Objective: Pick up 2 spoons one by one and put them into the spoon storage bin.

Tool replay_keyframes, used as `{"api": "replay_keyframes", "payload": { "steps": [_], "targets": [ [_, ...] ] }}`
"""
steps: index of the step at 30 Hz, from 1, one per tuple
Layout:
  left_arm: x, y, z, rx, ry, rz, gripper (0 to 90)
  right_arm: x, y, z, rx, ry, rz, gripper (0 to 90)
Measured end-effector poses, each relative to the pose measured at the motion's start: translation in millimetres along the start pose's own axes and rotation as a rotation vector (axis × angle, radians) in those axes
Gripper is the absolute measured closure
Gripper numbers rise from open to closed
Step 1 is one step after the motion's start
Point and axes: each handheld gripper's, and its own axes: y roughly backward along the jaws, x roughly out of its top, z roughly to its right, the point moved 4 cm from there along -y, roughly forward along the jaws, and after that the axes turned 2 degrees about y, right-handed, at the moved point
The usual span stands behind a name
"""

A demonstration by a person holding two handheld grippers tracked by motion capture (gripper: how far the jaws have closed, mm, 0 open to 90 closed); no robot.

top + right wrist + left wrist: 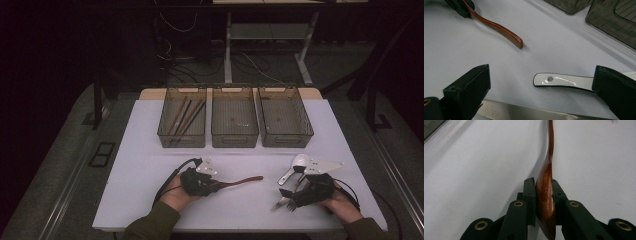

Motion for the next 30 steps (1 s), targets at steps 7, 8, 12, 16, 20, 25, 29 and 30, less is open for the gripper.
{"api": "replay_keyframes", "payload": {
  "steps": [7, 8, 12, 16, 20, 25, 29, 30],
  "targets": [
    [2.8, 7.3, -4.1, 0.018, 0.022, 0.050, 78.3, 0.0, 0.1, -0.1, 0.001, 0.000, 0.001, 1.8],
    [3.1, 9.1, -5.3, 0.023, 0.028, 0.058, 78.3, 0.0, 0.1, -0.1, 0.001, 0.000, 0.001, 1.8],
    [3.8, 15.7, -9.9, 0.037, 0.056, 0.096, 78.3, 0.0, -0.1, -0.1, 0.000, 0.001, -0.001, 1.8],
    [3.2, 20.7, -14.5, 0.043, 0.079, 0.116, 78.3, -0.1, -0.1, -0.4, 0.001, 0.001, -0.002, 1.8],
    [2.7, 24.0, -18.3, 0.049, 0.104, 0.134, 78.2, -0.1, -0.1, -0.4, 0.002, 0.001, -0.002, 1.8],
    [3.7, 29.6, -23.9, 0.046, 0.123, 0.152, 78.2, -0.2, -0.5, -0.3, 0.003, 0.002, -0.003, 1.8],
    [6.3, 33.2, -26.9, 0.043, 0.135, 0.167, 78.2, -0.3, -1.1, -0.5, 0.004, 0.004, -0.003, 1.8],
    [7.3, 34.0, -28.1, 0.043, 0.135, 0.169, 78.2, -0.3, -1.2, -0.5, 0.004, 0.003, -0.003, 1.8]
  ]
}}
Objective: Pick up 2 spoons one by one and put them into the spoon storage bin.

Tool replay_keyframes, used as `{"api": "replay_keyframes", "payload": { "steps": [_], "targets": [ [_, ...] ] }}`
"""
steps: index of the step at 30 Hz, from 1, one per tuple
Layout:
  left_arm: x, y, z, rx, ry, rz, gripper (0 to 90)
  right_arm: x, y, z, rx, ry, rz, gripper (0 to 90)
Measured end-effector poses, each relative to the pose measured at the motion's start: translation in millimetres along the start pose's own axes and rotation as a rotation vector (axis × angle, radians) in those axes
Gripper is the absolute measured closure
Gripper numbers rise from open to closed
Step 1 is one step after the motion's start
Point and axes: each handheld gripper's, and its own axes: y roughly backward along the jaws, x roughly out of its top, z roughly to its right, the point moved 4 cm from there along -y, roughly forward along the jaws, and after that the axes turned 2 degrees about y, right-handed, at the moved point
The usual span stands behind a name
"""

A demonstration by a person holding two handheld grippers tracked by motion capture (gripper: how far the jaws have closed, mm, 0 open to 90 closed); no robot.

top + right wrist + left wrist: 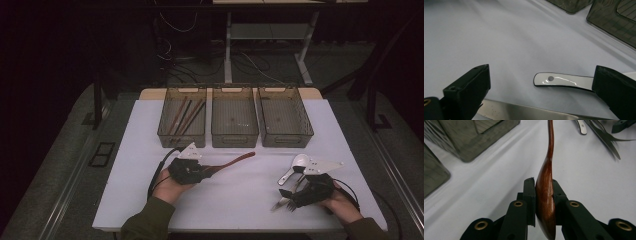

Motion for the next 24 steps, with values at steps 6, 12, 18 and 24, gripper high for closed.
{"api": "replay_keyframes", "payload": {
  "steps": [6, 12, 18, 24],
  "targets": [
    [10.9, 2.4, -4.8, 0.004, 0.000, 0.019, 78.2, 0.2, 0.6, 0.4, -0.001, -0.002, 0.000, 1.8],
    [24.8, 4.7, -11.2, 0.016, 0.002, 0.044, 78.2, 0.2, 0.3, 0.4, -0.001, -0.003, 0.001, 1.8],
    [37.6, 6.0, -19.0, 0.032, 0.005, 0.063, 78.2, 0.3, 0.7, 0.9, -0.002, -0.006, 0.004, 1.8],
    [55.7, 5.6, -29.1, 0.059, 0.013, 0.085, 78.2, 0.0, 0.5, 1.2, -0.003, -0.005, 0.000, 1.8]
  ]
}}
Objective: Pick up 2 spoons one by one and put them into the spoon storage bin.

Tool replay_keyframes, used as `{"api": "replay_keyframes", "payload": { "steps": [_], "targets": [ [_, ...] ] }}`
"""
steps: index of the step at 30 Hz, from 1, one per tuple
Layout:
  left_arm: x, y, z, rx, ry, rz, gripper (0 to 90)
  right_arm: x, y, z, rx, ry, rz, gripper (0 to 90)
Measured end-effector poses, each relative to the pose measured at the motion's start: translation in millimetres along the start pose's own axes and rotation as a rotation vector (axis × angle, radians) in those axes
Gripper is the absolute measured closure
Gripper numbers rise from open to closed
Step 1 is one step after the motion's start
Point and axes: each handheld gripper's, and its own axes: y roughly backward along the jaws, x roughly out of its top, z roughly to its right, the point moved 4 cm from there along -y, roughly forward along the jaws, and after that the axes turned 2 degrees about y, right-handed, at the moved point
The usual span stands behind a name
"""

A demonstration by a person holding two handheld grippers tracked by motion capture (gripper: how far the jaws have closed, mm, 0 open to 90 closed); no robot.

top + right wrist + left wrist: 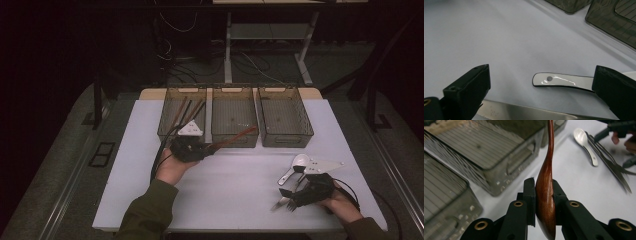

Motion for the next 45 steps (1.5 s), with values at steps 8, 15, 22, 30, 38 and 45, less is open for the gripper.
{"api": "replay_keyframes", "payload": {
  "steps": [8, 15, 22, 30, 38, 45],
  "targets": [
    [23.5, -8.2, -14.4, 0.036, 0.009, 0.009, 78.2, -0.2, 0.2, 0.1, 0.000, -0.003, 0.001, 1.8],
    [37.4, -22.4, -27.7, 0.078, 0.044, 0.012, 78.1, -0.2, 0.0, 0.0, 0.000, -0.001, -0.001, 1.8],
    [46.1, -41.1, -41.3, 0.123, 0.072, -0.018, 78.2, -0.2, 0.4, 0.2, 0.002, -0.003, 0.001, 1.8],
    [49.4, -62.1, -50.8, 0.155, 0.097, -0.062, 78.1, -0.1, 0.8, 0.4, 0.002, -0.004, 0.004, 1.8],
    [51.5, -73.8, -54.8, 0.176, 0.118, -0.089, 77.9, 0.0, 0.8, 0.3, 0.003, -0.003, 0.005, 1.8],
    [51.5, -75.3, -54.7, 0.180, 0.129, -0.075, 64.6, 0.0, 1.2, 0.2, 0.004, -0.004, 0.006, 1.8]
  ]
}}
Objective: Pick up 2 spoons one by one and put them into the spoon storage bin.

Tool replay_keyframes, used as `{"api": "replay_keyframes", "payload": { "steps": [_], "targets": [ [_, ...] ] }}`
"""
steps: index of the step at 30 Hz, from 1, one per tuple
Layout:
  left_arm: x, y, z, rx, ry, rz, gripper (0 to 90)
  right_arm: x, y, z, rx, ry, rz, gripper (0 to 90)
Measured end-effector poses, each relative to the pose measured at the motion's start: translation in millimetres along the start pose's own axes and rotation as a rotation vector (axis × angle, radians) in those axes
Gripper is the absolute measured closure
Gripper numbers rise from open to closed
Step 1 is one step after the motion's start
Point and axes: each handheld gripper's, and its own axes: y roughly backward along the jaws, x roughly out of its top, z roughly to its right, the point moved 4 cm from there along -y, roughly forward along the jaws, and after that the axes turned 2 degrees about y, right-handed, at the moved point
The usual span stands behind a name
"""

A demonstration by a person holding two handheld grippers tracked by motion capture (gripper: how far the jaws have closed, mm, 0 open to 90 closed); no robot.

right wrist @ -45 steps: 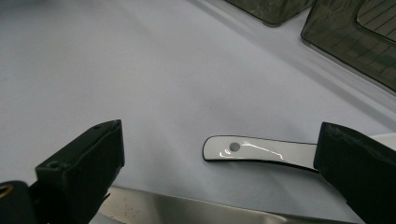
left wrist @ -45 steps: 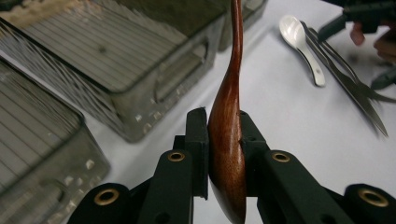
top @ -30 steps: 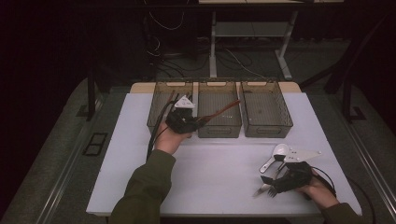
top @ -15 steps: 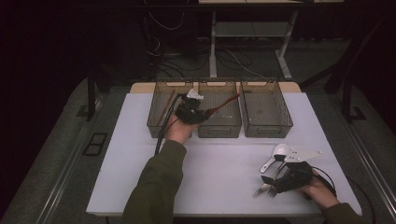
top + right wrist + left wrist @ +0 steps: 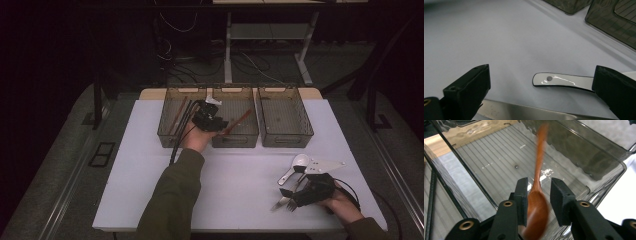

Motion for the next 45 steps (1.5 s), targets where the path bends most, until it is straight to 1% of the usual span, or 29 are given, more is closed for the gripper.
{"api": "replay_keyframes", "payload": {
  "steps": [3, 5, 8, 10, 13, 16, 18, 21, 22, 26, 27, 29, 30, 33, 34, 35, 39, 45],
  "targets": [
    [1.3, 2.6, 0.7, -0.010, 0.010, 0.019, 60.8, 0.0, 0.0, -0.2, 0.001, 0.002, 0.001, 1.8],
    [1.9, 4.6, 1.7, -0.019, 0.006, 0.029, 58.3, 0.1, 0.2, -0.1, 0.000, 0.000, 0.001, 1.8],
    [1.8, 9.5, 5.4, -0.031, -0.005, 0.047, 54.0, 0.1, 0.1, -0.2, 0.001, -0.001, 0.001, 1.8],
    [-0.1, 14.5, 7.3, -0.045, -0.023, 0.046, 51.4, 0.0, 0.1, -0.2, 0.001, -0.001, 0.000, 1.8],
    [-4.8, 23.3, 11.1, -0.051, -0.040, 0.057, 47.3, 0.0, 0.0, 0.0, -0.001, 0.000, 0.000, 1.8],
    [-12.0, 32.5, 16.0, -0.068, -0.050, 0.063, 42.9, 0.0, 0.0, -0.2, -0.001, 0.000, 0.000, 1.8],
    [-18.4, 39.6, 18.5, -0.074, -0.070, 0.061, 40.4, 0.0, -0.1, -0.1, -0.001, 0.001, -0.001, 1.8],
    [-29.3, 51.0, 22.0, -0.081, -0.079, 0.071, 37.5, 0.1, -0.1, 0.3, -0.005, -0.003, -0.001, 1.8],
    [-33.1, 54.2, 24.0, -0.087, -0.067, 0.084, 36.8, 0.2, 0.1, 0.3, -0.005, -0.004, -0.001, 1.8],
    [-51.0, 67.1, 30.0, -0.100, -0.079, 0.104, 33.9, 0.0, 0.0, -0.1, -0.004, -0.004, -0.002, 1.8],
    [-56.2, 69.9, 31.2, -0.102, -0.083, 0.105, 32.8, -0.3, 0.1, -0.7, 0.000, -0.010, -0.007, 1.8],
    [-66.3, 74.7, 32.9, -0.105, -0.086, 0.106, 31.2, -0.2, -0.2, -0.4, -0.002, -0.007, -0.006, 1.8],
    [-71.5, 77.5, 33.0, -0.103, -0.093, 0.103, 29.9, -0.2, -0.4, 0.0, -0.003, -0.003, -0.006, 1.8],
    [-86.0, 83.3, 33.4, -0.108, -0.089, 0.115, 25.9, 0.2, -0.3, -0.3, -0.004, -0.002, -0.001, 1.8],
    [-90.8, 85.4, 33.1, -0.109, -0.093, 0.115, 24.0, 0.1, 0.0, -0.3, -0.004, -0.001, -0.002, 1.8],
    [-95.5, 87.7, 33.1, -0.106, -0.087, 0.120, 22.2, 0.2, 0.3, -0.4, -0.004, -0.001, -0.001, 1.8],
    [-113.3, 96.3, 31.5, -0.092, -0.088, 0.141, 15.3, 1.4, 1.5, -0.4, -0.006, 0.004, 0.005, 1.8],
    [-138.1, 104.5, 33.0, -0.111, -0.097, 0.135, 11.5, 3.9, 3.4, 0.5, -0.021, -0.005, 0.015, 1.8]
  ]
}}
